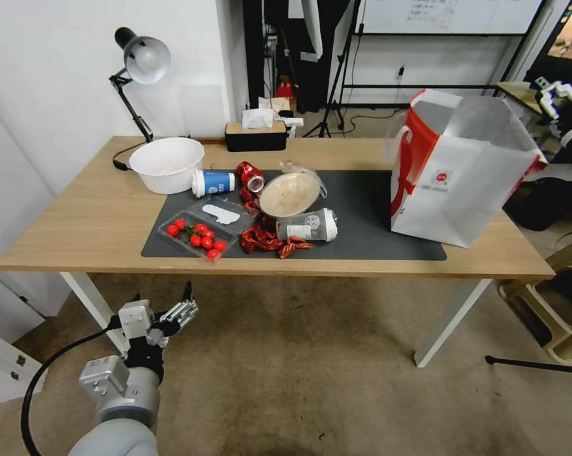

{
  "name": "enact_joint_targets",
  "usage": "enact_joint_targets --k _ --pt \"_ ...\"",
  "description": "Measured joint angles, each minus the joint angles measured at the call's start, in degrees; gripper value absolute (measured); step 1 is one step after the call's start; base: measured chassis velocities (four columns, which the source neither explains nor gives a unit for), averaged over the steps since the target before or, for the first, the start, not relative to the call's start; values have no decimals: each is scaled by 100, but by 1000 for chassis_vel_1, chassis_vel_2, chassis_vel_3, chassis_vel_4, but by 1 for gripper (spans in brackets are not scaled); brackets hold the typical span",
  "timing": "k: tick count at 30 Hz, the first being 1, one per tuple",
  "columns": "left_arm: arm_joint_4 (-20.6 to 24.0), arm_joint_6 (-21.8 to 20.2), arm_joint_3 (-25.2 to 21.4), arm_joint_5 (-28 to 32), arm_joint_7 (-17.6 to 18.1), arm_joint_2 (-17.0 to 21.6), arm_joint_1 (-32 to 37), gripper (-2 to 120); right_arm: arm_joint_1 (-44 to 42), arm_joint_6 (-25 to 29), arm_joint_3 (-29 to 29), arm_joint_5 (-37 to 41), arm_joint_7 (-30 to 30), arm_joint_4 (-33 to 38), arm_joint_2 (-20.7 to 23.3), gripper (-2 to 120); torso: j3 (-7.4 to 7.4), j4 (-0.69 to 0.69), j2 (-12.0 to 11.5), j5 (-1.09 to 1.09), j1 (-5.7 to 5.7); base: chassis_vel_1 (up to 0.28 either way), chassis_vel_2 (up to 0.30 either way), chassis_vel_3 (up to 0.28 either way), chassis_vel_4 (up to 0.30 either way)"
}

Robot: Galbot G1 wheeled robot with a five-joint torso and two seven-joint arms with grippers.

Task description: Pick up the food delivery bag from the floor and place it on the table.

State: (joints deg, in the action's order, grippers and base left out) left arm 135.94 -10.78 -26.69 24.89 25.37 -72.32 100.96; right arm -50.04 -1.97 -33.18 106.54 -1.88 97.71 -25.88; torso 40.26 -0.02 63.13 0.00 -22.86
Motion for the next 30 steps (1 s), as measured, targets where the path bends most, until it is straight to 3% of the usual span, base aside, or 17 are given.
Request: enact_joint_targets --k 16,23,30 --pt "68 -82 -12 8 17 -6 5 100 -403 -140 -130 -551 144 271 30 100 0 0 0 0 0 0 0 0 0" --pt "125 -157 -64 40 8 13 5 100 -980 -20 -517 -1969 289 636 150 100 0 0 0 1 0 0 0 0 0" --pt "186 -197 -94 29 -50 -5 37 100 -2085 407 -1132 -3458 160 1496 166 100 0 0 0 -1 0 0 0 0 0"
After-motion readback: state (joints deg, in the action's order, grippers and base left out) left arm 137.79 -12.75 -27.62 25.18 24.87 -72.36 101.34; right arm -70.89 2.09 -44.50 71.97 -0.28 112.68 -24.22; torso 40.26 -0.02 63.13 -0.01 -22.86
